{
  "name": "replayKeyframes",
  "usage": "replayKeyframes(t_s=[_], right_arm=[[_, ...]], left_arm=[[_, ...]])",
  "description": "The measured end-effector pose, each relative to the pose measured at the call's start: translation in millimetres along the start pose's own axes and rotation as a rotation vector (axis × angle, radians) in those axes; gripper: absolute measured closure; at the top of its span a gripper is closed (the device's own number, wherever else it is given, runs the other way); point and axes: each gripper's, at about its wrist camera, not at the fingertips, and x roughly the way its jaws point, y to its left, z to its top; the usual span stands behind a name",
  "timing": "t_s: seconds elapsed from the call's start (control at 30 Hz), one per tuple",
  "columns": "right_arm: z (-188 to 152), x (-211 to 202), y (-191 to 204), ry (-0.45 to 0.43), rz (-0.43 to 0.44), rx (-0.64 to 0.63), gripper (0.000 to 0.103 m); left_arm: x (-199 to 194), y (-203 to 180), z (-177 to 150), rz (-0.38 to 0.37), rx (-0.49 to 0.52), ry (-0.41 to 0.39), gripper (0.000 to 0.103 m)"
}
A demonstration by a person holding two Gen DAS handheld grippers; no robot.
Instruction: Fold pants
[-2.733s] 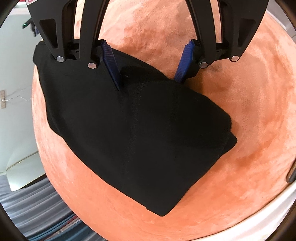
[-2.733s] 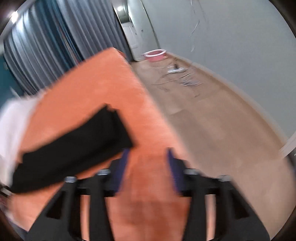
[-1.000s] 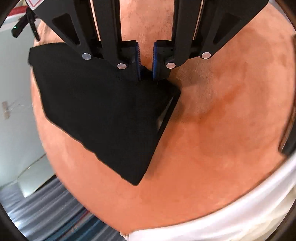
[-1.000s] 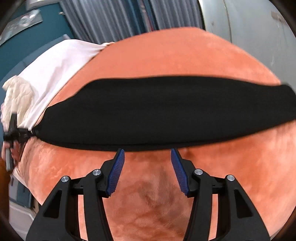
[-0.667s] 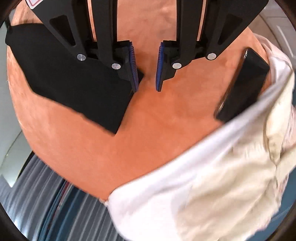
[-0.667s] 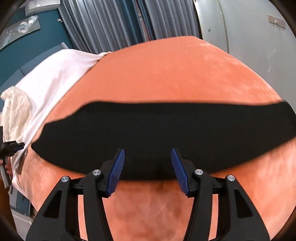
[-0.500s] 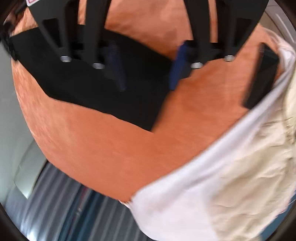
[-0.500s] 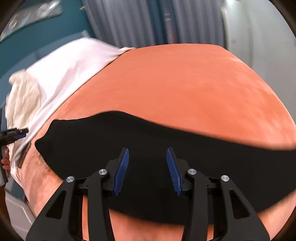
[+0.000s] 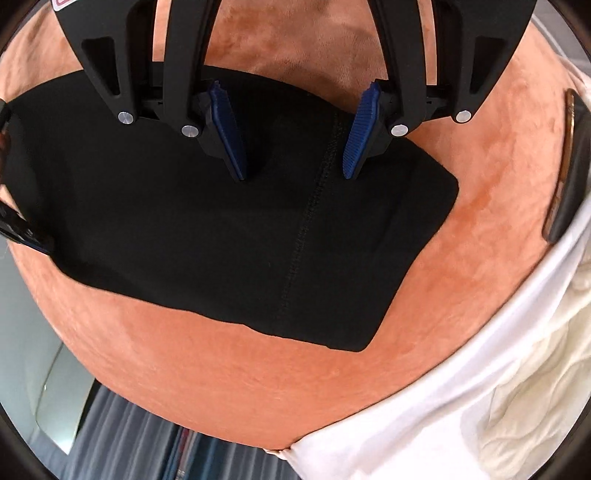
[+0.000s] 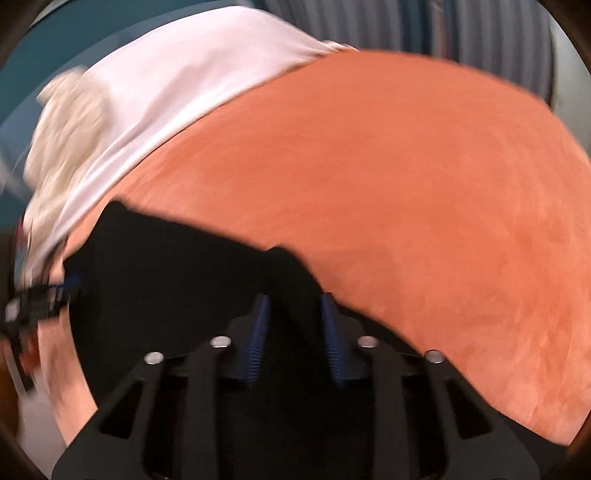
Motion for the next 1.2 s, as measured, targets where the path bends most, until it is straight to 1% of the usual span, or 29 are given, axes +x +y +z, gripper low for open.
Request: replayKeyframes(t_s=[0.07, 0.13, 0.17, 0.23, 0.27, 0.33, 0.37, 0.4, 0.43, 0.47, 0.5, 0.57, 0.6, 0.63, 0.67, 0.7, 0.73, 0.77, 0.8, 0.83, 0.87, 0.9, 0.93, 0.97, 1.0, 1.07, 1.1, 1.17, 1.2], right_arm=[[-16.8, -2.8, 15.1, 0.028, 0.028, -0.075, 0.082], [-25.5, 1.8, 19.1, 0.060, 0.015, -0.105, 0.082], [-26.9, 2.1, 16.4, 0.060, 0.003, -0.101, 0.082], [-21.7, -1.6, 5.2, 0.041, 0.036, -0.040, 0.081], [-17.3, -3.8, -1.2, 0.019, 0.054, 0.004, 0.079], [-4.7, -8.1, -17.2, -0.022, 0.078, 0.083, 0.068], [4.4, -4.4, -24.3, -0.018, 0.095, 0.121, 0.052], [10.8, 0.6, -27.5, -0.008, 0.105, 0.141, 0.048], [18.1, 7.1, -29.2, 0.004, 0.112, 0.155, 0.048], [24.6, 15.9, -30.4, 0.022, 0.132, 0.170, 0.048], [31.1, 27.6, -30.4, 0.043, 0.150, 0.192, 0.055], [38.6, 47.1, -18.5, 0.092, 0.160, 0.149, 0.085], [43.0, 57.2, -5.2, 0.106, 0.079, 0.071, 0.085], [47.8, 64.8, 2.0, 0.093, 0.010, 0.013, 0.085], [51.2, 73.9, 1.2, 0.095, -0.035, 0.002, 0.085], [57.5, 80.2, -8.2, 0.086, -0.078, 0.056, 0.087], [61.8, 73.4, -13.0, 0.036, -0.150, 0.099, 0.085], [64.1, 62.6, -14.9, -0.016, -0.188, 0.128, 0.085], [63.9, 38.7, -12.3, -0.113, -0.162, 0.162, 0.084], [59.6, 19.7, -4.8, -0.167, -0.101, 0.170, 0.084], [54.7, 10.3, 2.2, -0.172, -0.055, 0.155, 0.084], [43.4, 1.2, 16.8, -0.143, 0.015, 0.109, 0.084], [32.9, -1.2, 26.6, -0.117, 0.053, 0.077, 0.084], [22.5, 0.3, 34.6, -0.085, 0.082, 0.049, 0.087], [12.7, 9.1, 38.7, -0.044, 0.073, 0.015, 0.088], [7.4, 35.0, 22.1, 0.018, -0.081, 0.005, 0.088], [7.5, 43.6, -5.6, 0.027, -0.174, 0.079, 0.088], [8.9, 26.4, -40.0, -0.030, -0.215, 0.244, 0.083], [5.0, 4.6, -51.2, -0.089, -0.181, 0.313, 0.083]], left_arm=[[2.5, -0.3, 0.2, 0.019, 0.016, -0.012, 0.049], [0.6, -0.9, -3.6, 0.040, 0.027, -0.025, 0.047], [0.4, -1.3, -5.8, 0.046, 0.029, -0.029, 0.047], [0.3, -1.3, -8.4, 0.049, 0.021, -0.032, 0.046], [0.3, -2.0, -8.3, 0.049, 0.019, -0.033, 0.046], [-0.2, -2.7, -6.2, 0.047, 0.018, -0.032, 0.046], [0.2, -3.1, -5.5, 0.046, 0.018, -0.032, 0.046], [0.3, -3.0, -5.4, 0.045, 0.021, -0.031, 0.045], [0.6, -2.6, -4.9, 0.043, 0.021, -0.031, 0.045], [1.1, -2.2, -3.2, 0.041, 0.020, -0.031, 0.045], [1.2, -1.7, -3.4, 0.040, 0.021, -0.031, 0.045], [2.5, -1.5, -2.9, 0.043, 0.026, -0.034, 0.045], [2.6, -2.1, -3.6, 0.046, 0.029, -0.036, 0.045], [3.0, -3.1, -4.6, 0.050, 0.035, -0.039, 0.045], [3.4, -3.8, -5.2, 0.056, 0.042, -0.042, 0.045], [3.6, -5.3, -5.8, 0.066, 0.053, -0.044, 0.045], [3.6, -6.0, -6.5, 0.071, 0.058, -0.045, 0.045], [2.9, -5.6, -7.1, 0.072, 0.059, -0.046, 0.045], [2.6, -4.4, -7.4, 0.066, 0.056, -0.047, 0.045], [2.1, -2.9, -7.7, 0.060, 0.052, -0.049, 0.045], [2.1, -2.1, -7.7, 0.055, 0.049, -0.050, 0.045], [2.1, -1.6, -8.0, 0.053, 0.048, -0.052, 0.044], [1.9, -1.6, -8.5, 0.053, 0.049, -0.055, 0.044], [2.0, -2.0, -9.1, 0.056, 0.052, -0.058, 0.044], [2.3, -3.1, -9.8, 0.064, 0.057, -0.063, 0.044], [2.0, -5.6, -10.4, 0.077, 0.058, -0.065, 0.044], [1.9, -5.9, -10.0, 0.080, 0.054, -0.061, 0.044], [1.6, -5.4, -8.8, 0.078, 0.052, -0.054, 0.044], [1.3, -4.4, -8.1, 0.072, 0.049, -0.048, 0.044]])
